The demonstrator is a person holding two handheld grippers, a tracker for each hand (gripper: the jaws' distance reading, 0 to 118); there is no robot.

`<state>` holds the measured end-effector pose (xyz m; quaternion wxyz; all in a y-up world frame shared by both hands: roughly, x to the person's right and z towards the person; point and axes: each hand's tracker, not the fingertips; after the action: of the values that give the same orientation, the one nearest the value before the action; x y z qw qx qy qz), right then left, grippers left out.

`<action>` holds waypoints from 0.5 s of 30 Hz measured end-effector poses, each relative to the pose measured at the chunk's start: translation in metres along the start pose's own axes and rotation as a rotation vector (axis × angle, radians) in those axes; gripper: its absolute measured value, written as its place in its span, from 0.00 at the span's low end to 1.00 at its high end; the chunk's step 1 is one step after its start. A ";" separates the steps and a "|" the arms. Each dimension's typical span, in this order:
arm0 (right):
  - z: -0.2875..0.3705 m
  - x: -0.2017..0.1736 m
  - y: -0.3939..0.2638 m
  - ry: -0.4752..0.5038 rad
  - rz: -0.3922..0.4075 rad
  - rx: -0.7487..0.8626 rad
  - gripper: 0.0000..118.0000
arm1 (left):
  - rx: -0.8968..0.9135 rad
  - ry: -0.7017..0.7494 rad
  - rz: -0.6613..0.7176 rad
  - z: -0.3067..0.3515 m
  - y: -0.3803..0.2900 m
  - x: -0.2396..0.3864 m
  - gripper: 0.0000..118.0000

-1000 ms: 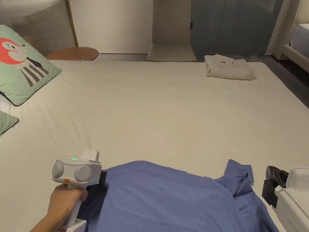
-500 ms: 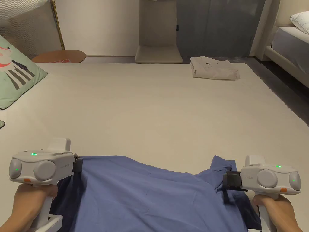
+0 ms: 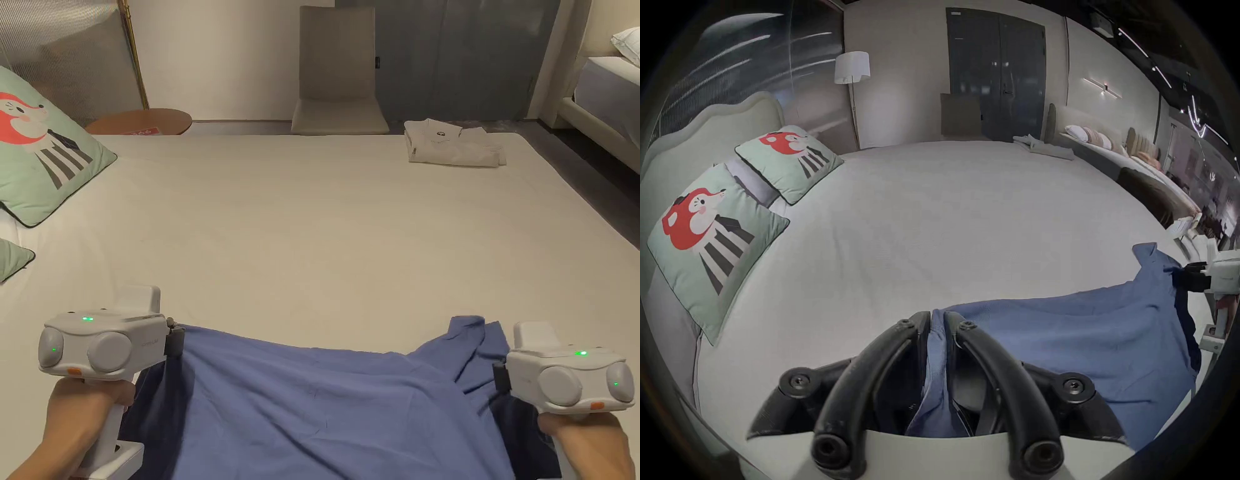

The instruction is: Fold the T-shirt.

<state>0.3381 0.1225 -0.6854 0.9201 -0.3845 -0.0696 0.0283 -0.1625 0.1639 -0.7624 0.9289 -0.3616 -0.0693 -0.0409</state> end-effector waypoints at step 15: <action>0.113 0.048 0.149 -0.062 0.017 0.392 0.03 | 0.273 0.032 0.139 0.088 0.103 -0.046 0.05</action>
<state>0.3689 0.3118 -0.7075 0.9745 -0.1973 -0.0876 0.0608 -0.2037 0.3008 -0.7740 0.9709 -0.2353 -0.0342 0.0274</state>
